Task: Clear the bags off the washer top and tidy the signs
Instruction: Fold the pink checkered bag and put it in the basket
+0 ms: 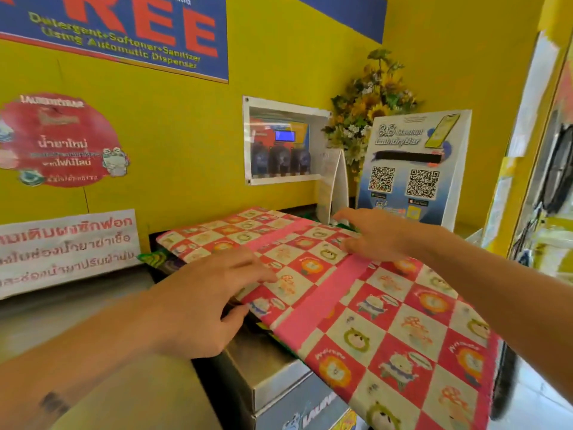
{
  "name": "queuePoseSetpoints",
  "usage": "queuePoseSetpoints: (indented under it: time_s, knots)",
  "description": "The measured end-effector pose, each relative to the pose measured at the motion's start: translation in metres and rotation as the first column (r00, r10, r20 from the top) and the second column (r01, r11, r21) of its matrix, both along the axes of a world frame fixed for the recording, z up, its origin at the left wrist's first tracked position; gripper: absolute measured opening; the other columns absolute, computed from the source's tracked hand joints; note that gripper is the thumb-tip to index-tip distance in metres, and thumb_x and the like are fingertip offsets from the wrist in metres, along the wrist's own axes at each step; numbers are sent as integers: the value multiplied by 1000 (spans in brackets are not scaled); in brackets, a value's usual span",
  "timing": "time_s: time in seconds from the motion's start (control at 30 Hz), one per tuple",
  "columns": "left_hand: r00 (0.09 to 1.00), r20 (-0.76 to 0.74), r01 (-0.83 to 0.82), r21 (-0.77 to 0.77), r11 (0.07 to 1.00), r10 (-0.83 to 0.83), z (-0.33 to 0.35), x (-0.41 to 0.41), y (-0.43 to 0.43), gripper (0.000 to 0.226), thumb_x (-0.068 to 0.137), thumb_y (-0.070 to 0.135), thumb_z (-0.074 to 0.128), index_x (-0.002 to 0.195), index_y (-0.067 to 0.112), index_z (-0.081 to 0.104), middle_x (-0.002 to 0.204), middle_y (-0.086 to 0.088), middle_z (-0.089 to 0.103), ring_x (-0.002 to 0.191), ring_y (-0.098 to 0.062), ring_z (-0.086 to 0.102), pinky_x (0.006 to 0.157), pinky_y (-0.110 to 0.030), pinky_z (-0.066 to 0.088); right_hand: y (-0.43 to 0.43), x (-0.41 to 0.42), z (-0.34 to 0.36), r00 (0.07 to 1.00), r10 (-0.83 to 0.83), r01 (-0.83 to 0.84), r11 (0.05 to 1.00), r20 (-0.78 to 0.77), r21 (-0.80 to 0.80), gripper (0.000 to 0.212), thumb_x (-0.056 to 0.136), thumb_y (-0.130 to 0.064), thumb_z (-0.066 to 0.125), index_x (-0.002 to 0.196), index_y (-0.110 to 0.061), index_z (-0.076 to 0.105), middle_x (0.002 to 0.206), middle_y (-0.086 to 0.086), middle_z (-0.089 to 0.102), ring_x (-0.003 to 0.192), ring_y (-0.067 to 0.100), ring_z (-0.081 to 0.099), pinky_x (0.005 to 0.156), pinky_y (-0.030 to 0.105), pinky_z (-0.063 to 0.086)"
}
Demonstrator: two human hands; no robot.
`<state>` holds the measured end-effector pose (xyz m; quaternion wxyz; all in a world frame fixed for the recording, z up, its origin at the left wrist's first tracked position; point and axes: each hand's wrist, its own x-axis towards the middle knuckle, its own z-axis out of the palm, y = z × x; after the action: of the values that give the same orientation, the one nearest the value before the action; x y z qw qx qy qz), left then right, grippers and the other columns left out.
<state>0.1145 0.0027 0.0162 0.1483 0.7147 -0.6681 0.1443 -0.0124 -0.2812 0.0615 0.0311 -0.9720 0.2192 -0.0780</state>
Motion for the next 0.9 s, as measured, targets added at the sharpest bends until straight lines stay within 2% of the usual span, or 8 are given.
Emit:
queuePoseSetpoints:
  time_s: [0.13, 0.27, 0.4, 0.53, 0.6, 0.73, 0.83, 0.9]
  knots:
    - [996, 86, 41, 0, 999, -40, 3, 2, -1, 40, 91, 36, 49, 131, 44, 47, 132, 27, 43, 120, 8, 30, 94, -2, 19, -11, 6, -6, 999, -10, 18, 989, -53, 148, 66, 92, -49, 51, 150, -35, 22, 143, 6, 50, 113, 27, 60, 96, 40, 46]
    - [981, 191, 45, 7, 999, -46, 14, 3, 1, 34, 92, 33, 45, 124, 34, 57, 122, 17, 57, 109, -1, 50, 87, -12, 38, -27, 7, -10, 998, 31, -14, 963, -58, 269, 66, 91, -52, 53, 150, -39, 24, 154, -2, 36, 133, 24, 41, 107, 39, 35]
    - [942, 334, 6, -26, 1000, 3, 12, 10, -3, 41, 89, 25, 44, 128, 25, 56, 123, 4, 60, 108, -11, 52, 83, -25, 48, -45, 4, -8, 999, 40, -31, 866, -8, 500, 70, 88, -49, 62, 149, -40, 29, 148, -4, 37, 132, 23, 42, 110, 39, 34]
    - [920, 363, -107, -132, 985, 149, 3, 14, -12, 47, 84, 23, 42, 130, 22, 53, 127, -5, 57, 112, -23, 53, 92, -35, 44, -60, -4, -10, 995, 57, -91, 842, 80, 532, 70, 77, -53, 71, 139, -42, 41, 124, -7, 52, 113, 19, 56, 99, 39, 44]
    - [920, 325, -164, -190, 968, 220, 4, 12, -18, 46, 83, 27, 43, 127, 20, 56, 127, -7, 55, 113, -27, 52, 91, -39, 44, -63, -9, -10, 985, 71, -147, 828, 159, 542, 67, 77, -46, 75, 136, -40, 44, 115, -3, 56, 104, 19, 61, 93, 38, 49]
    - [912, 276, -245, -233, 941, 305, 10, 1, -27, 53, 86, 52, 42, 126, 21, 58, 120, -4, 50, 102, -24, 49, 72, -33, 41, -62, -21, -3, 942, 70, -252, 792, 327, 557, 70, 77, -27, 79, 136, -39, 44, 115, 3, 54, 98, 20, 63, 85, 35, 54]
    - [918, 278, -234, -197, 952, 284, 12, -6, -30, 64, 78, 54, 55, 135, 23, 48, 122, -3, 50, 102, -21, 52, 65, -32, 50, -60, -36, 4, 901, 76, -300, 819, 427, 489, 76, 70, -27, 83, 134, -44, 47, 121, -3, 53, 97, 15, 63, 77, 28, 54]
    - [934, 269, -192, -176, 965, 235, 14, -8, -31, 64, 81, 53, 52, 139, 27, 42, 130, -2, 50, 105, -22, 57, 59, -34, 56, -57, -50, 9, 898, 101, -318, 822, 429, 473, 74, 73, -22, 82, 134, -47, 49, 126, -8, 53, 99, 14, 65, 73, 27, 57]
